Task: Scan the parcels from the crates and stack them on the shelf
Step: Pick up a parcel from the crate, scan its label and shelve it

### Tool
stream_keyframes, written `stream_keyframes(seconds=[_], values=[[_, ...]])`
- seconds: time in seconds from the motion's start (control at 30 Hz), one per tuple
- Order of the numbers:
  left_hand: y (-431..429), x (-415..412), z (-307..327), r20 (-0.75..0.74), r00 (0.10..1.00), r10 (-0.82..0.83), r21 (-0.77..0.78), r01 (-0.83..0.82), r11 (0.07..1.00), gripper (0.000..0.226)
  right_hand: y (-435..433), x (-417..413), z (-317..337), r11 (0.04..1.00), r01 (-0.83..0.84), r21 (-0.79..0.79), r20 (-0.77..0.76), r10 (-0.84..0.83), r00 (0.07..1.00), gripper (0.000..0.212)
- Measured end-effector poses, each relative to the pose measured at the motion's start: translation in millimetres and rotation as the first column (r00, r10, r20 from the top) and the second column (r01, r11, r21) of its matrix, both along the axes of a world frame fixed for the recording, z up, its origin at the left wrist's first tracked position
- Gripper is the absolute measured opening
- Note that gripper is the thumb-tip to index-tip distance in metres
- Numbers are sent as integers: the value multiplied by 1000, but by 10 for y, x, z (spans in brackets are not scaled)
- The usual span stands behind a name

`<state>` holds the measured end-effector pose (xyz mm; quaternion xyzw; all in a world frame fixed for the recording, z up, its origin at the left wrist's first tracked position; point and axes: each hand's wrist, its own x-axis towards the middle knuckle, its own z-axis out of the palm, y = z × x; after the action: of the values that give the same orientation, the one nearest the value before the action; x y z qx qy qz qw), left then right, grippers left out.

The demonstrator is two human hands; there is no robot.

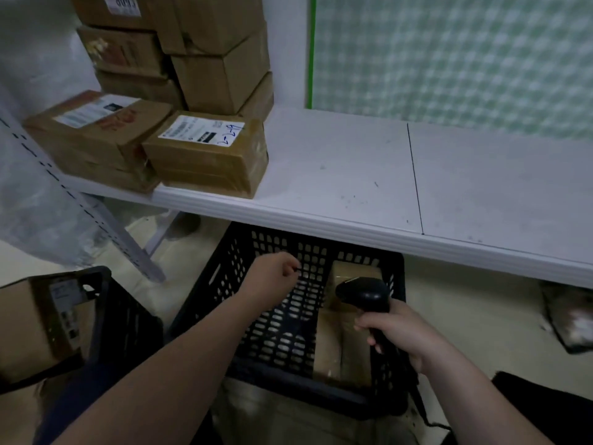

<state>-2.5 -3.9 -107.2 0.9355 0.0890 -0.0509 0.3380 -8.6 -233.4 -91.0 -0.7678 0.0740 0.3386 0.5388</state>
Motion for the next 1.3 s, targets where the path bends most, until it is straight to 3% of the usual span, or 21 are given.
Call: stream_keyframes(seconds=[0.17,0.53,0.6,0.7,0.83,1.0,1.07,1.1,1.17,1.23,1.3], values=[[-218,-67,-621,-369,928,-53,-179,-15,984,36,-32,-1,-500,992,120,-48,-142,-126,982,15],[-465,43,-1570,-700,714,8,-206,-213,955,54,25,301,-1232,975,204,-87,-411,-222,884,26],[-506,68,-1690,-734,679,6,-224,-251,942,51,32,353,-1343,968,219,-118,-440,-249,863,27],[-570,90,-1740,-771,636,-8,-233,-271,934,28,19,386,-1482,955,248,-163,-496,-296,816,31],[-653,84,-1784,-804,593,-39,-341,-407,847,9,-2,404,-1547,942,300,-149,-539,-332,774,7],[-658,56,-1871,-778,628,17,-372,-483,793,16,36,399,-1570,946,290,-146,-541,-322,777,5],[-605,40,-1830,-773,631,67,-392,-558,731,13,50,375,-1530,949,292,-118,-524,-310,793,7],[-567,17,-1806,-762,642,85,-404,-575,712,20,59,364,-1496,950,299,-92,-513,-302,804,11],[-498,-9,-1721,-728,664,171,-366,-588,722,76,89,340,-1413,947,320,-26,-486,-292,824,17],[-459,-28,-1571,-692,681,241,-248,-538,806,126,147,300,-1290,943,331,39,-463,-276,842,21],[-440,-62,-1396,-656,708,261,-145,-458,877,134,204,255,-1160,934,341,103,-433,-267,861,26]])
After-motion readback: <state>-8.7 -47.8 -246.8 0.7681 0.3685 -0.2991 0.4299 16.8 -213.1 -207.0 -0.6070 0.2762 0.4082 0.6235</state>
